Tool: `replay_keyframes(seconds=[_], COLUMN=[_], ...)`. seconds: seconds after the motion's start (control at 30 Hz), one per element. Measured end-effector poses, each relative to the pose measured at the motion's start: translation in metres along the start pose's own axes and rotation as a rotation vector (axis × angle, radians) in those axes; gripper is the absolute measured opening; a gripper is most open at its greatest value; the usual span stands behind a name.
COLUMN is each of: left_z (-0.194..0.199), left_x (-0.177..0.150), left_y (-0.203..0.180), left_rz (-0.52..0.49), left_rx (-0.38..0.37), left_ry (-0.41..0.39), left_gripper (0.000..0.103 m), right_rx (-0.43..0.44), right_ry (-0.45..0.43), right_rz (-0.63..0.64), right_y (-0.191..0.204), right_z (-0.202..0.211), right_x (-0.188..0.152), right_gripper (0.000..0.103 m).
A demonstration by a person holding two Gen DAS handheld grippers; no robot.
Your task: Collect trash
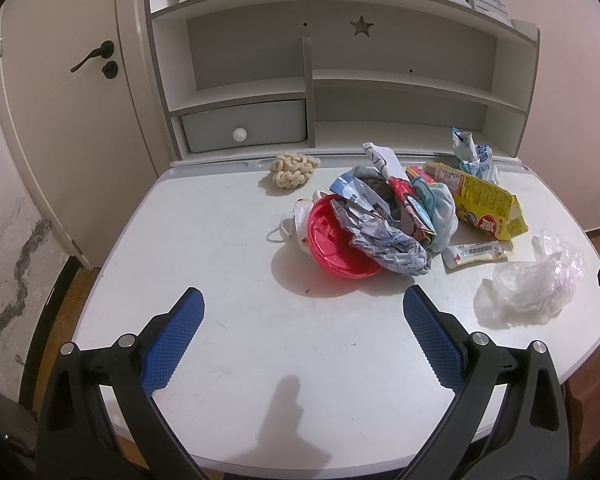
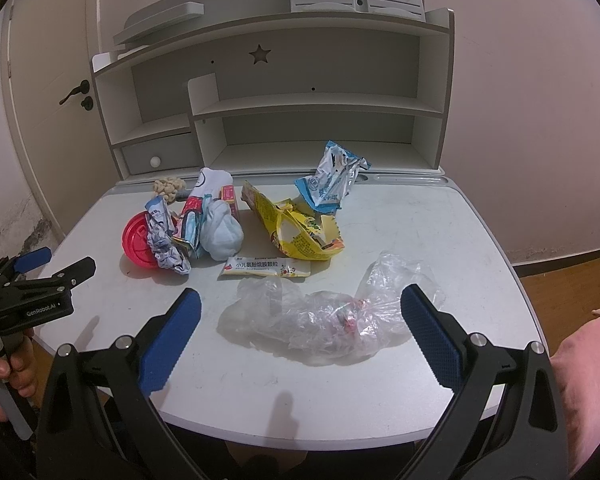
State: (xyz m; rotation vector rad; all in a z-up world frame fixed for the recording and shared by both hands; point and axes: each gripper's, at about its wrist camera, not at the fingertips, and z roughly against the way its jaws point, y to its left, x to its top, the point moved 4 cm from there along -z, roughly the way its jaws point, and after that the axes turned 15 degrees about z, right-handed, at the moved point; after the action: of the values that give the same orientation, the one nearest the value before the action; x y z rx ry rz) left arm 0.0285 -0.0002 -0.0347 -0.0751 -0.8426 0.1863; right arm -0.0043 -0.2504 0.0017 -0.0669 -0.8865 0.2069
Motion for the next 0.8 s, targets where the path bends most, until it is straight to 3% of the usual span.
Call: replay_keyframes(seconds=[0.23, 0.37, 0.47, 0.57, 0.7, 0.8], left_z=[-0.011, -0.035, -0.074, -0.123, -0.185, -0.210], left_x=[0.008, 0.045, 0.084, 0.117, 0.138, 0.138], left_y=[0.006, 0.011, 0.007, 0.000, -0.006, -0.008], left_rz=[0.009, 0.019, 0.004, -0.032, -0.065, -0.034], left_rx=[0.005, -0.007, -0.045, -0.035, 0.033, -0.020], left_ry=[0.024, 0.044, 0.097, 0.137, 0.202, 0.283], left_gripper=[0.097, 0.097, 0.097, 0.097, 0.097, 0.097], right_rx=[0.004, 0.006, 0.044, 0.038, 0.046, 0.055], right_ry=[0.013, 0.024, 0.040, 0.055, 0.077, 0.107], right_rz=[-0.004, -0.018, -0.061, -0.079, -0.107, -0.108], right_y=[-0.001, -0.007, -0.016, -0.026, -0.041, -0.050], right_z=[-0.004, -0.009, -0.015, -0.021, -0.032, -0.051], right_x=[-0.003, -0.003, -0.003, 0.001, 0.013, 0.031], right_gripper=[0.097, 0.097, 0.097, 0.097, 0.097, 0.097])
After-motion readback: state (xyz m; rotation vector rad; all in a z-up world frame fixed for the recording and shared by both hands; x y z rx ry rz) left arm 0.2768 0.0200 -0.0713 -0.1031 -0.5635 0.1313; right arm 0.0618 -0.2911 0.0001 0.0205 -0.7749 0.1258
